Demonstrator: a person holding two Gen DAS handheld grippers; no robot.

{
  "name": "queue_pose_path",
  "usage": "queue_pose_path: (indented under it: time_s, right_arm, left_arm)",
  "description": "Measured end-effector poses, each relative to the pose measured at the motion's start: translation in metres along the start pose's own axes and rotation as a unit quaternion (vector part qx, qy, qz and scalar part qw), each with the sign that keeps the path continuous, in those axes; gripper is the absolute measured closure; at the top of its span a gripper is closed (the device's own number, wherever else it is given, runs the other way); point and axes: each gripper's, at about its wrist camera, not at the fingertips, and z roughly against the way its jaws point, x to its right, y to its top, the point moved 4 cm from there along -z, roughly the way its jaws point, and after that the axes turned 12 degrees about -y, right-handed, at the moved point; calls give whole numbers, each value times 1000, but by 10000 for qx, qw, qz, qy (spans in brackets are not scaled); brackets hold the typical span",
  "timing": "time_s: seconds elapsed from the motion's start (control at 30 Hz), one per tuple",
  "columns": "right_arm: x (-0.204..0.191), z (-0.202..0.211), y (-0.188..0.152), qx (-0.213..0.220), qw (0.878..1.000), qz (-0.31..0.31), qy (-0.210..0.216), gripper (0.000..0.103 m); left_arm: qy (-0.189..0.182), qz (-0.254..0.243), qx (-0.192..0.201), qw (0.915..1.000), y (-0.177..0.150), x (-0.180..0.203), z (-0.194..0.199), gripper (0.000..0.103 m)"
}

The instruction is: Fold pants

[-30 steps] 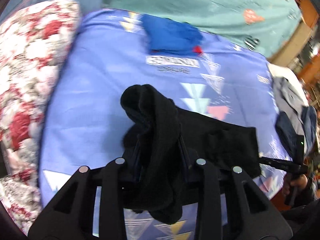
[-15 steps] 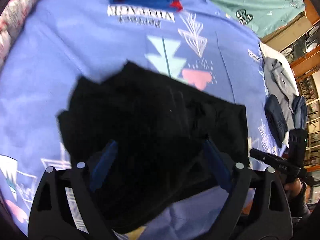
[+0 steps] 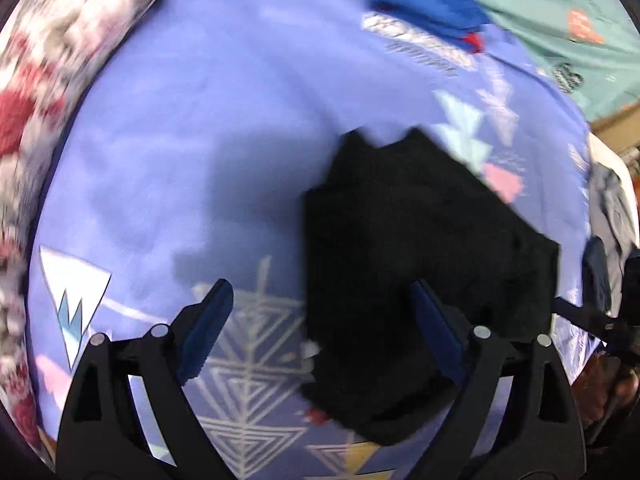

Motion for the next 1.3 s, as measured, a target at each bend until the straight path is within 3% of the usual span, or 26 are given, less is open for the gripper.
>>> queue_pose_path:
  time_s: [0.13, 0.3, 0.37, 0.57, 0.67, 0.8, 0.87, 0.93, 1.0, 1.07, 1.17, 1.3]
  right_arm:
    - [-32, -25, 7, -226, 9995, 206, 96, 26]
    - [-66, -60, 4, -772, 9955, 517, 182, 23]
    - [-68, -72, 1, -927, 9942, 550, -5, 23]
    - [-63, -94, -11, -1471, 9888, 251, 75, 23]
    - [-60, -103, -14, -1491, 9886, 185, -36, 23]
    - [-72, -109, -3, -1209, 9923, 252, 32, 23]
    - [-78, -115, 3, -1140, 9926, 387, -148, 30]
    - [-82, -120, 6, -1111, 9922, 518, -246, 69]
    - [-86, -121, 6, -1126, 9918, 557, -236, 78]
    - [-103, -107, 6, -918, 9912, 938, -195, 80]
    - [-140, -60, 9, -501, 9869, 1506, 284, 81]
    - [-147, 17, 12, 120, 9793, 1924, 620, 82]
  left_arm:
    - [-161, 355, 52, 9992, -14, -16, -1, 11]
    - [-345, 421, 49, 9985, -21, -14, -2, 11]
    - [-420, 481, 48, 9979, -22, -16, -3, 11]
    - [-606, 653, 22, 9960, -26, -25, -3, 10]
    - [-604, 626, -8, 9962, -25, -23, -1, 10]
    - [-670, 488, -51, 9965, -27, -19, 10, 10]
    - [-685, 404, -74, 9968, -29, -18, 15, 10]
    - [-569, 295, -40, 9979, -32, -22, 22, 10]
    - [-438, 337, 0, 9985, -32, -30, 26, 10]
    - [-409, 512, 86, 9978, -31, -39, 31, 10]
    - [-355, 784, 291, 9959, -22, -51, 42, 10]
    - [-273, 630, 469, 9965, -13, -45, 51, 10]
